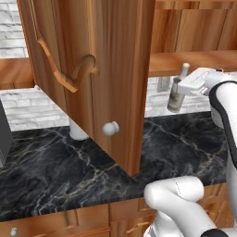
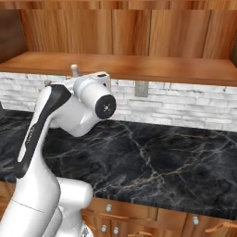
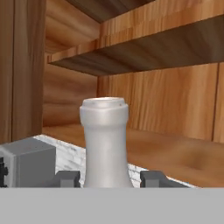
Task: Open the cabinet directly in front. Then move the liquor and the mug to the dining counter with the candle on it.
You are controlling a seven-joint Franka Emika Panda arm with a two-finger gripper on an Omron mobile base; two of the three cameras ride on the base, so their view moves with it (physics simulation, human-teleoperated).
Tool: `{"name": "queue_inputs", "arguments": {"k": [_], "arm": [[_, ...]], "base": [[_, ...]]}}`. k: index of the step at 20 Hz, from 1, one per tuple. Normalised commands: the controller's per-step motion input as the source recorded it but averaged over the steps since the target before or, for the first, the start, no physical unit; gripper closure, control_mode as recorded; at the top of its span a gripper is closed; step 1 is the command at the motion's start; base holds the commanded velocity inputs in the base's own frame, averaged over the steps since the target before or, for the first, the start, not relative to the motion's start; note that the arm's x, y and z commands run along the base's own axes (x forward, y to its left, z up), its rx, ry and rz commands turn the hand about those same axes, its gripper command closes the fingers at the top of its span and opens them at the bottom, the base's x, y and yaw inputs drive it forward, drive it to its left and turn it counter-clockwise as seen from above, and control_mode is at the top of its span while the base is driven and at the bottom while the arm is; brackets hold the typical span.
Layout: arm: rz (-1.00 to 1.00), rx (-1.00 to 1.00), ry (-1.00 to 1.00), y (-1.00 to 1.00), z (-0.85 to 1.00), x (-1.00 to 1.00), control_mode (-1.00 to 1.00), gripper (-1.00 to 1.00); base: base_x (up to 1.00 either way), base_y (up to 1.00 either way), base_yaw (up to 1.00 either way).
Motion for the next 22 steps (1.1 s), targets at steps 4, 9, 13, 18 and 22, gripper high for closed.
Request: {"name": "queue_inputs", "arguments": {"k": [4,9,13,18,22], "arm": [[0.00,0.00,0.00,0.00,-0.82,-0.57,-1.00,1.00],[0.01,0.00,0.00,0.03,-0.44,-0.15,-1.00,1.00],[0.00,0.00,-0.03,0.00,-0.11,0.00,-1.00,1.00],[0.00,0.00,-0.01,0.00,0.00,0.00,1.00,1.00],[0.00,0.00,0.00,0.00,0.00,0.00,1.00,1.00]], "base": [[0.00,0.00,0.00],[0.00,0.00,0.00],[0.00,0.00,0.00],[-0.26,-0.04,0.00],[-0.87,-0.07,0.06]]}}
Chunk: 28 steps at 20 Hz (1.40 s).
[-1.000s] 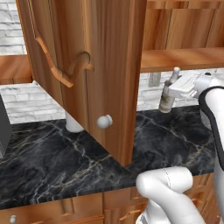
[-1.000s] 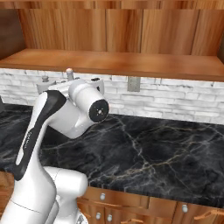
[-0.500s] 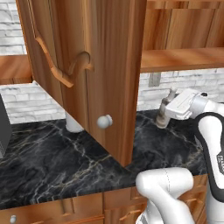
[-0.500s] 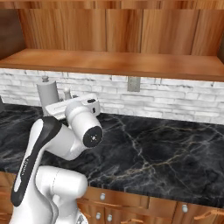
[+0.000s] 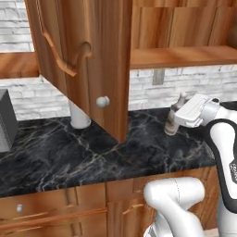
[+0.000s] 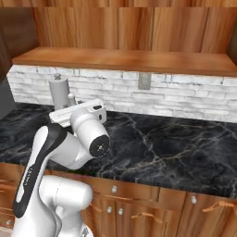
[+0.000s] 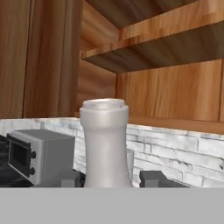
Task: Open the cabinet directly in front. Then move the liquor and the mug to the dining counter with the candle on it.
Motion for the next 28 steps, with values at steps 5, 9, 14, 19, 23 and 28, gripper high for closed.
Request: {"name": "queue_inputs", "arguments": {"k": [5,9,14,19,23,28], "arm": [[0.00,0.00,0.00,0.00,0.00,0.00,1.00,1.00],[0.00,0.00,0.00,0.00,0.00,0.00,1.00,1.00],[0.00,0.00,0.00,0.00,0.00,0.00,1.00,1.00],[0.00,0.00,0.00,0.00,0.00,0.00,1.00,1.00],[0.00,0.00,0.00,0.00,0.00,0.00,1.00,1.00],[0.00,0.00,0.00,0.00,0.00,0.00,1.00,1.00]], "base": [[-0.94,-0.19,0.10],[-0.90,-0.36,0.38],[-0.77,-0.05,0.70],[-0.52,0.00,0.83],[-0.37,0.00,0.81],[-0.19,0.09,0.76]]}}
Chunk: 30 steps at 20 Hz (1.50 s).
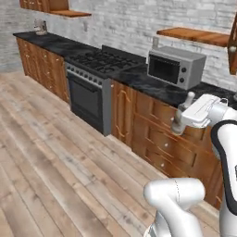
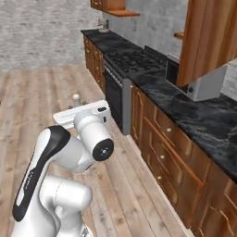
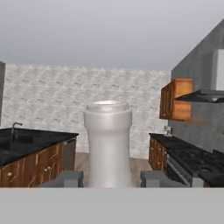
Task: Open the cabinet directly in front. Then move the liquor and the mug to the dining counter with the candle on it.
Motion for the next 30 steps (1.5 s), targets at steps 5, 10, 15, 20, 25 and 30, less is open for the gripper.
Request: {"name": "queue_inputs", "arguments": {"k": [5,10,15,20,25,30], "arm": [[0.00,0.00,0.00,0.00,0.00,0.00,1.00,1.00],[0.00,0.00,0.00,0.00,0.00,0.00,1.00,1.00],[0.00,0.00,0.00,0.00,0.00,0.00,1.00,1.00],[0.00,0.00,0.00,0.00,0.00,0.00,1.00,1.00],[0.00,0.00,0.00,0.00,0.00,0.00,1.00,1.00],[0.00,0.00,0.00,0.00,0.00,0.00,1.00,1.00]], "base": [[-0.10,0.25,0.67],[-0.01,0.28,0.61],[0.00,0.40,0.54],[0.15,0.49,0.41],[0.56,0.45,0.24],[0.89,0.28,0.02]]}}
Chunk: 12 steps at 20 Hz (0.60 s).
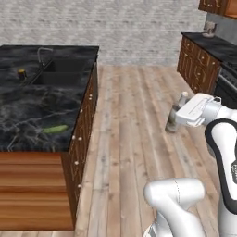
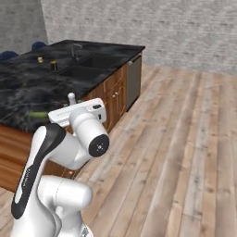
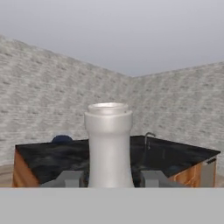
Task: Open the cabinet directly in front. Then move the liquor and the mug to the dining counter with the candle on it.
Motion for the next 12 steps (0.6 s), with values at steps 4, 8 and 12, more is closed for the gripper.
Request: {"name": "queue_inputs", "arguments": {"k": [4,8,12], "arm": [[0.00,0.00,0.00,0.00,0.00,0.00,1.00,1.00],[0.00,0.00,0.00,0.00,0.00,0.00,1.00,1.00],[0.00,0.00,0.00,0.00,0.00,0.00,1.00,1.00]], "base": [[1.00,0.22,0.00],[1.00,0.22,0.01],[1.00,0.13,0.02]]}}
